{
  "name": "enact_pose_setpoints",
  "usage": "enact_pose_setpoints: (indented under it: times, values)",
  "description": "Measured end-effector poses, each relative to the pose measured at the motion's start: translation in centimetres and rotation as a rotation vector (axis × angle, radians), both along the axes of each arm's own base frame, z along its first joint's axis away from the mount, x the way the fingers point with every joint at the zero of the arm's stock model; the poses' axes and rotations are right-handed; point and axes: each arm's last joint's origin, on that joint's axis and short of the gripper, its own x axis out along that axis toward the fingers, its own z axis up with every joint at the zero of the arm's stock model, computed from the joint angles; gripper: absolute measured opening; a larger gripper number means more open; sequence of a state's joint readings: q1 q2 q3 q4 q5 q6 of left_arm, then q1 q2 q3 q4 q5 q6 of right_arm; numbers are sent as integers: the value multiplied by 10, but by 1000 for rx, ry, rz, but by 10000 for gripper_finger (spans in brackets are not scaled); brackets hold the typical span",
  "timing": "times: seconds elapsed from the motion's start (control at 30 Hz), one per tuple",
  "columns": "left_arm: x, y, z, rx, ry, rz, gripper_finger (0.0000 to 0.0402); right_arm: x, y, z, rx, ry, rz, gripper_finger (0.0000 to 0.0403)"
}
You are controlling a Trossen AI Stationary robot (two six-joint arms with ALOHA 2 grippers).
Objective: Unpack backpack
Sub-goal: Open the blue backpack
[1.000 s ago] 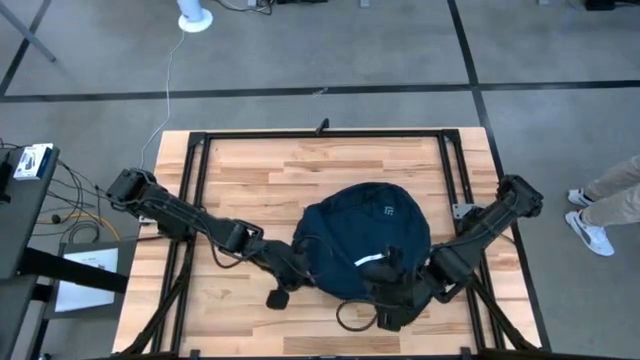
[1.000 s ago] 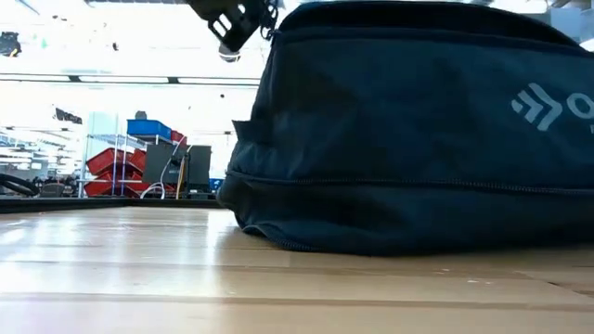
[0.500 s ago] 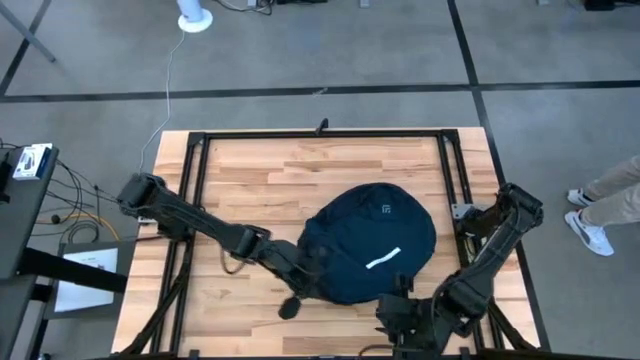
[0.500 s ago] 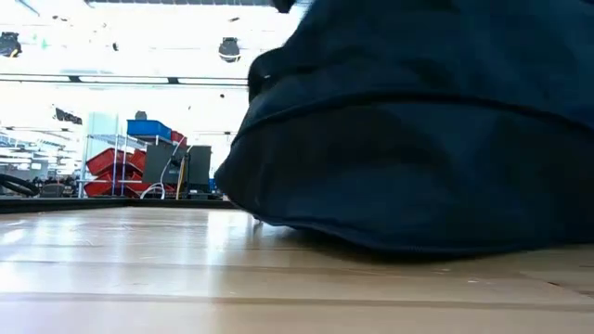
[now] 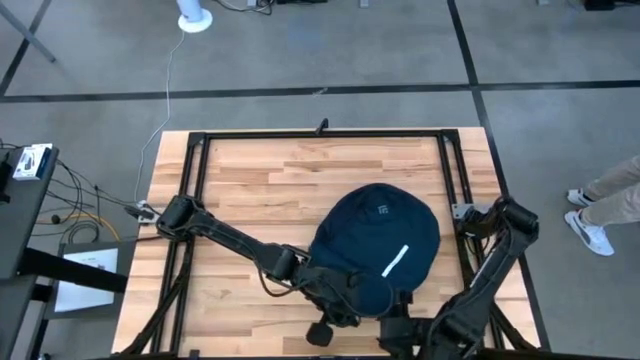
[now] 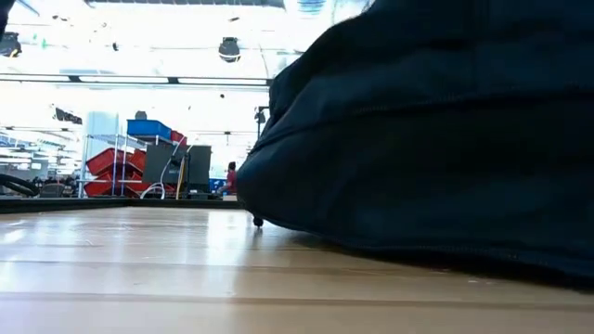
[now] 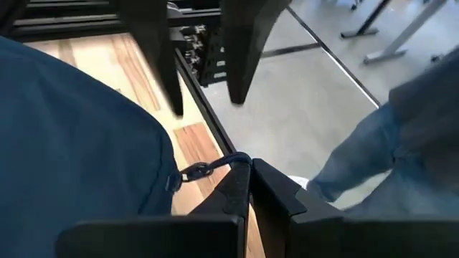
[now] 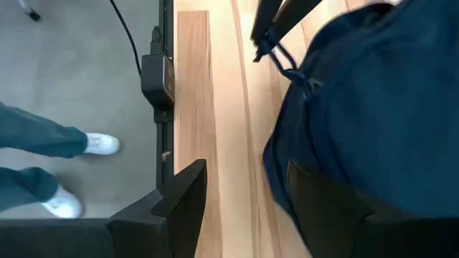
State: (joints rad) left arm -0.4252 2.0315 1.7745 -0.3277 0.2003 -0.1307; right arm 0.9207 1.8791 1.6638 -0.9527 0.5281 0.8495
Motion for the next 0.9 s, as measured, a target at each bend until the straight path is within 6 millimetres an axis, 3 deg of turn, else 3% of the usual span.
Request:
enact_pose_setpoints:
  times: [0.27, 0.9]
  values:
    - [-2, 6, -3, 30, 70, -7, 0, 16, -10, -9, -50, 11, -37, 220]
    - [-1, 6, -2, 60, 28, -39, 0, 39, -42, -11, -167, 50, -81, 222]
